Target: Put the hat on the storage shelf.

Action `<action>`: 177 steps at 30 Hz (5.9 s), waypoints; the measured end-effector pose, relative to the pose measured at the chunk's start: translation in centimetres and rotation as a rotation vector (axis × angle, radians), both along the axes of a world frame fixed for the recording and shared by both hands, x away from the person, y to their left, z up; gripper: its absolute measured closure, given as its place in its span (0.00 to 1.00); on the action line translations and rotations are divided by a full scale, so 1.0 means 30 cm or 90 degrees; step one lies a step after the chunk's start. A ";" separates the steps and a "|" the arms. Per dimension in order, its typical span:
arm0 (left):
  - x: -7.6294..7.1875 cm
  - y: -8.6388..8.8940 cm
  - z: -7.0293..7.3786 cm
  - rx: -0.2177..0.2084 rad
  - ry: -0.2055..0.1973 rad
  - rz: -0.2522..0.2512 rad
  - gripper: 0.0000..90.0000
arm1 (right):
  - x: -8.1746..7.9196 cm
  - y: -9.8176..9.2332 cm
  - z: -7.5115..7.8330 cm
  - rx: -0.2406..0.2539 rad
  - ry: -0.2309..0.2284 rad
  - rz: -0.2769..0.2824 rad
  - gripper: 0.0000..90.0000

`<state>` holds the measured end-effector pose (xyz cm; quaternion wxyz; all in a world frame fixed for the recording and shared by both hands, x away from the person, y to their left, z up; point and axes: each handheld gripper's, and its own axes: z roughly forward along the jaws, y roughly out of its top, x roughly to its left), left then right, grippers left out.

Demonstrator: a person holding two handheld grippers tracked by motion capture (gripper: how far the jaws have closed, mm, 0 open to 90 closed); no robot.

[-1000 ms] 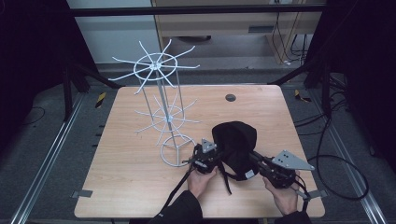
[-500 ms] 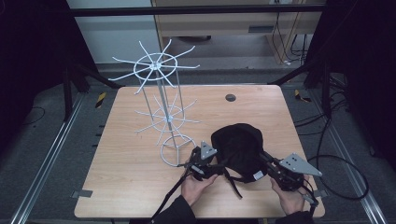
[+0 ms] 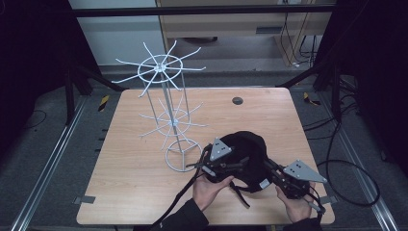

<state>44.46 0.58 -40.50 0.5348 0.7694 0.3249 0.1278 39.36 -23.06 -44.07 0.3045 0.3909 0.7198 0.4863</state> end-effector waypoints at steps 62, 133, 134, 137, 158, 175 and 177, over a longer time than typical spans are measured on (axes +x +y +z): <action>0.038 -0.016 0.098 -0.072 0.015 -0.126 0.90 | 0.041 -0.082 -0.018 0.101 0.016 0.035 0.57; 0.043 0.031 0.075 0.064 -0.002 -0.138 0.84 | 0.110 -0.069 0.083 -0.028 0.001 0.137 1.00; 0.044 0.031 0.070 0.068 -0.005 -0.129 0.83 | 0.107 -0.065 0.093 -0.038 0.002 0.133 1.00; 0.048 0.037 0.056 0.071 -0.001 -0.111 0.82 | 0.103 -0.054 0.110 -0.059 0.003 0.124 1.00; 0.041 0.120 -0.097 0.160 -0.035 0.047 0.69 | 0.171 0.125 0.086 -0.135 0.065 0.110 0.99; 0.042 0.177 -0.181 0.193 -0.018 0.084 0.67 | 0.240 0.210 0.030 -0.132 0.061 0.125 0.97; 0.038 0.188 -0.185 0.194 -0.012 0.084 0.67 | 0.241 0.206 0.030 -0.126 0.059 0.115 0.95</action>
